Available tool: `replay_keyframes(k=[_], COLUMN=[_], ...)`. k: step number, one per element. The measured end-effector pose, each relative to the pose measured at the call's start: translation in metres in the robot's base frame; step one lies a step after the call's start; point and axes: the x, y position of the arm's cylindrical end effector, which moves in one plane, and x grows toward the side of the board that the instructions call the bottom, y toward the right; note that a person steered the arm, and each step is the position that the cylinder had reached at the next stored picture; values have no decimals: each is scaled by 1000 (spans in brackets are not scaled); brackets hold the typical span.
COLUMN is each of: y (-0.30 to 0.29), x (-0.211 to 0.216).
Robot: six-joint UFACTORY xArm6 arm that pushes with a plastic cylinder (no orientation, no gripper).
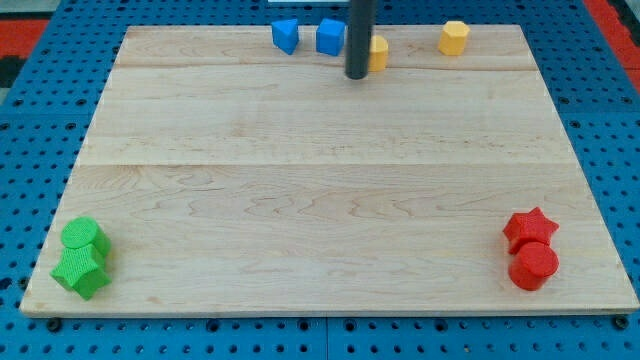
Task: Place the blue triangle parallel to the green circle
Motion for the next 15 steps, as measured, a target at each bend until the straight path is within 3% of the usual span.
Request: replay_keyframes(k=[1,3,5,6,7,9,13,15], y=[-6,78,45,98,105,51,56,116], x=[-26,-22,-36,-37,-30,6,11,-28])
